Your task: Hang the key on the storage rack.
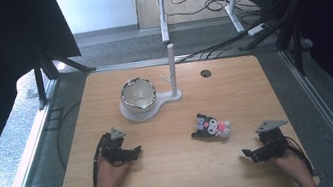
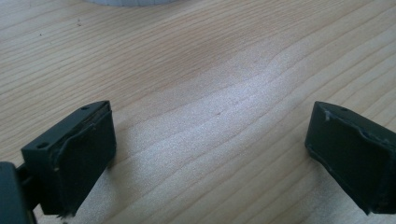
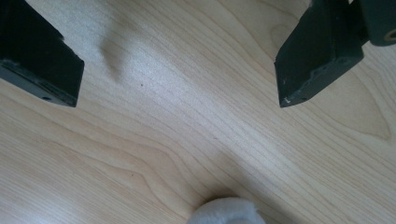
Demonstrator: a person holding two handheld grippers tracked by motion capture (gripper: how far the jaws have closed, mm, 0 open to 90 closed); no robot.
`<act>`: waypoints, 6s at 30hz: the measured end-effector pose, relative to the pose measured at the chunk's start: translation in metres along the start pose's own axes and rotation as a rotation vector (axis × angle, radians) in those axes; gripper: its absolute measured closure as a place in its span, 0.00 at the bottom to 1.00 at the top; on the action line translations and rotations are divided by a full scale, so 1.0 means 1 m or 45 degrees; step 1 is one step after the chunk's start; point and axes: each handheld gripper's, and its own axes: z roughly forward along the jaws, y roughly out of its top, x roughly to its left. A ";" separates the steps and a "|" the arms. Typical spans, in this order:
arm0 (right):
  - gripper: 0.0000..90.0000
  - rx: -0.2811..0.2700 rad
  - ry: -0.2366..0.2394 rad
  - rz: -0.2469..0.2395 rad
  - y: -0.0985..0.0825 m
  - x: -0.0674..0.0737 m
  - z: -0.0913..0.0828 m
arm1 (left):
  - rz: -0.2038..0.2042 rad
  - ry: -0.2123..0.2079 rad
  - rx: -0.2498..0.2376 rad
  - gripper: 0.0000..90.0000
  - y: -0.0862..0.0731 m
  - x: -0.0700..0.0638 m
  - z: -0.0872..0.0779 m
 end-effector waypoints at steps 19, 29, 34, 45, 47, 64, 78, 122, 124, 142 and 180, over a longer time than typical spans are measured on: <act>0.02 0.045 0.020 -0.052 0.021 0.000 0.003 | 0.000 0.000 0.000 0.02 0.000 0.000 0.000; 0.04 0.097 0.045 -0.103 0.035 0.001 0.008 | 0.000 0.000 0.000 0.02 0.000 0.000 0.000; 0.05 0.128 0.048 -0.133 0.044 0.002 0.011 | 0.000 0.000 0.000 0.02 0.000 0.000 0.000; 0.06 0.184 0.071 -0.195 0.065 0.003 0.018 | 0.000 -0.001 0.000 0.02 0.000 0.000 0.000; 0.06 0.188 0.071 -0.203 0.067 0.003 0.018 | 0.000 0.000 0.000 0.02 0.000 0.000 0.000; 0.05 0.288 0.125 -0.296 0.098 0.007 0.036 | -0.001 -0.001 0.001 0.02 0.000 0.000 0.000; 0.12 0.416 0.204 -0.429 0.127 0.018 0.059 | -0.001 0.000 0.001 0.02 0.000 0.000 0.000; 0.42 0.539 0.313 -0.507 0.196 0.013 0.046 | -0.006 0.000 -0.003 0.02 0.000 0.000 0.000; 0.43 0.529 0.321 -0.499 0.201 0.010 0.043 | -0.006 0.000 -0.003 0.02 0.000 0.000 0.000; 0.42 0.471 0.312 -0.456 0.246 -0.004 0.015 | -0.001 -0.001 -0.002 0.02 0.000 0.000 0.000; 0.42 0.402 0.191 -0.314 0.328 -0.040 -0.008 | 0.001 -0.003 0.004 0.02 0.000 0.000 0.000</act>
